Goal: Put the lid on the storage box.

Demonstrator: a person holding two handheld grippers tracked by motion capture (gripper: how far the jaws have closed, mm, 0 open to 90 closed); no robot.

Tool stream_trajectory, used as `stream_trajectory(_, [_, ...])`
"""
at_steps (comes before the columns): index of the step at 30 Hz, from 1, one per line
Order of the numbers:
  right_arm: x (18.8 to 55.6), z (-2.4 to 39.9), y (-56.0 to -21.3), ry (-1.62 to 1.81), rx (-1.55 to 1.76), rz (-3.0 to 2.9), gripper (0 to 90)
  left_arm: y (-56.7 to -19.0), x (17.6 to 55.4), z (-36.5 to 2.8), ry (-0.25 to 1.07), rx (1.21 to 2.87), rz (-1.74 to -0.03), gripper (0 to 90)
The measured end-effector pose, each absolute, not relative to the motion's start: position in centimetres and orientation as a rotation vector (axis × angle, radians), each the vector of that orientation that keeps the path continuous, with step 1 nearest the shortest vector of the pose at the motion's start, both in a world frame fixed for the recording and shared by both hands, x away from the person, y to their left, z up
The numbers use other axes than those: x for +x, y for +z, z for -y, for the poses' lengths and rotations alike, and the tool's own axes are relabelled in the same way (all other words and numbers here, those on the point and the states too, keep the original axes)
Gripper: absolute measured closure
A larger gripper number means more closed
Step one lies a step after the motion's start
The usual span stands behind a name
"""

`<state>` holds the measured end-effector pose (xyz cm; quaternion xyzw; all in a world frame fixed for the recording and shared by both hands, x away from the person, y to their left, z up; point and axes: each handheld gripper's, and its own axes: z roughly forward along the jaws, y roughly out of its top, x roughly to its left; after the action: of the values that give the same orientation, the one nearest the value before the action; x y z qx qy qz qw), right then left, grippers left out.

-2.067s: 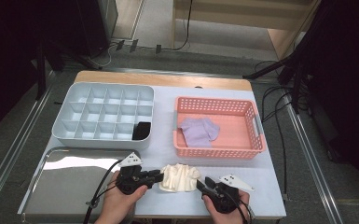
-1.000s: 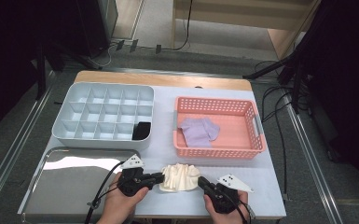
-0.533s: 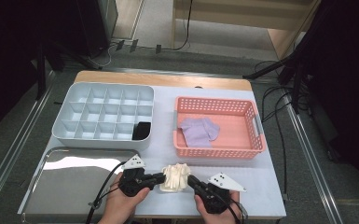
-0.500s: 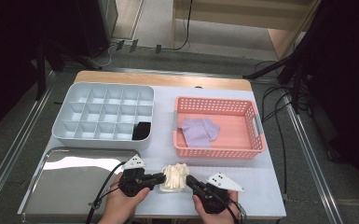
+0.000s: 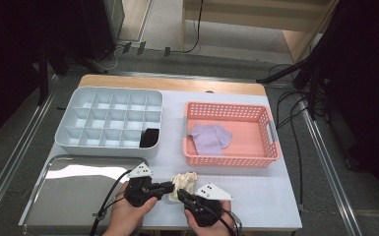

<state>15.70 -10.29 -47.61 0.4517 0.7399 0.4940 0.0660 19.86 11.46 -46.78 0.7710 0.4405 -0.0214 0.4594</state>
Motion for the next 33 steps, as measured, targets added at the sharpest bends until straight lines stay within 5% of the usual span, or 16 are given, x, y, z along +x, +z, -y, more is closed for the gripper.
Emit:
stream_trajectory(10, [15.4,13.1,-46.5,1.554,1.401,-2.146,82.7,-46.6,20.0,-11.8,-0.054,1.882,-1.092,83.1])
stream_trajectory(13, [15.7,13.4,-46.6,1.587,1.419,-2.118,73.8,-46.4,20.0,-12.0,-0.056,1.869,-1.089,81.6])
stream_trajectory(17, [15.7,12.2,-46.5,1.549,1.435,-2.086,58.1,-46.2,20.1,-12.2,-0.048,1.852,-1.087,70.9])
stream_trajectory(19, [15.9,11.5,-46.7,1.526,1.437,-2.094,57.8,-46.5,20.4,-12.0,-0.056,1.862,-1.112,61.6])
stream_trajectory(22, [16.5,10.8,-47.5,1.463,1.478,-2.134,68.9,-46.7,20.4,-11.7,-0.073,1.888,-1.109,56.9])
stream_trajectory(26, [16.6,11.5,-47.5,1.448,1.503,-2.129,88.6,-46.9,20.4,-11.6,-0.082,1.916,-1.109,66.4])
stream_trajectory(33, [16.0,14.6,-46.6,1.457,1.539,-2.041,89.7,-46.9,20.4,-11.6,-0.091,1.917,-1.124,74.0])
